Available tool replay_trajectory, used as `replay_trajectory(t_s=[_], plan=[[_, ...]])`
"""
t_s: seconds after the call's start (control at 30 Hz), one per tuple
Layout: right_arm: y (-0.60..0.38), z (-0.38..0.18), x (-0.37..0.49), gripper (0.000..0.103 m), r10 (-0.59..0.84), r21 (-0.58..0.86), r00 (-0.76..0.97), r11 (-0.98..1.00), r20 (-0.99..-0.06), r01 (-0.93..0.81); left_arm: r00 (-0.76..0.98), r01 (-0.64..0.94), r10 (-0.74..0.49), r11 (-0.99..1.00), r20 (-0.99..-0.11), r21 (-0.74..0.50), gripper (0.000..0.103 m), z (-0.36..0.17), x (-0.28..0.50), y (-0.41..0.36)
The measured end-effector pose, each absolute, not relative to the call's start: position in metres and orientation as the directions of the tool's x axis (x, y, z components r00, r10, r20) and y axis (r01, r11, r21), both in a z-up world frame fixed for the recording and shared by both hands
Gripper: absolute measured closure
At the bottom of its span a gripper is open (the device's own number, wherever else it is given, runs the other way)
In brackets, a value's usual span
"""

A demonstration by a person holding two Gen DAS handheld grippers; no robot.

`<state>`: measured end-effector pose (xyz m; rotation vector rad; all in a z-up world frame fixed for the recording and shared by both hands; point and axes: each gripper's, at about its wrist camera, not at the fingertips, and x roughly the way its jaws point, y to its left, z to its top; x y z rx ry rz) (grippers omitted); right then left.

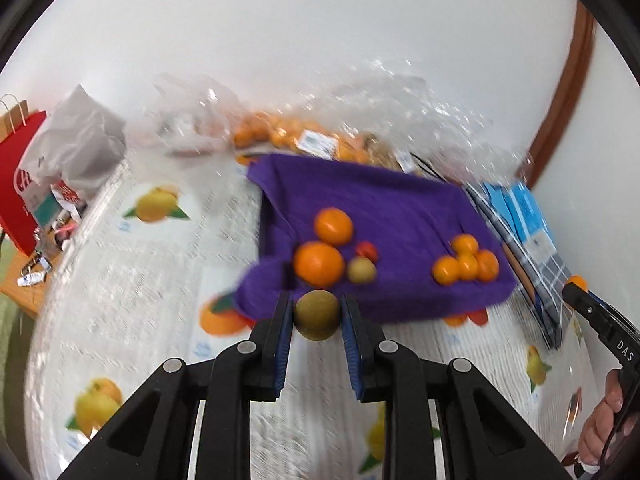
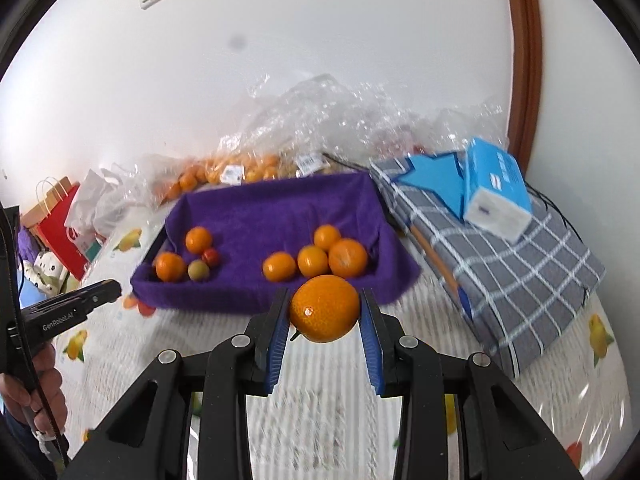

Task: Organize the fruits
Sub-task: 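Carry the orange and the yellow fruit over the purple towel, then open both grippers to release the orange and yellow fruit onto the towel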

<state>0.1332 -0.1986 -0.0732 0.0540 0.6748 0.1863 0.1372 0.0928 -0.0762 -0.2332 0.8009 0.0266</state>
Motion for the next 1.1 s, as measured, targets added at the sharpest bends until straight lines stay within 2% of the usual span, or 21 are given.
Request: replay_trajectory(t_s=[0.33, 0.73, 1.1], plan=[[-0.184, -0.061, 0.185, 0.069, 0.185, 0.11, 0.781, 0.983, -0.596, -0.149, 0.738, -0.094, -0.072, 0.974, -0.671, -0.207, 0.08, -0.059, 0.178, 0.109], [-0.16, -0.095, 0.242, 0.069, 0.223, 0.143, 0.751, 0.975, -0.622, -0.172, 0.707, -0.044, -0.149, 0.966, -0.691, -0.253, 0.08, -0.086, 0.22, 0.095], [-0.134, -0.134, 0.276, 0.069, 0.224, 0.115, 0.703, 0.973, -0.675, -0.2, 0.675, -0.006, -0.175, 0.97, -0.717, -0.242, 0.08, -0.104, 0.248, 0.078]])
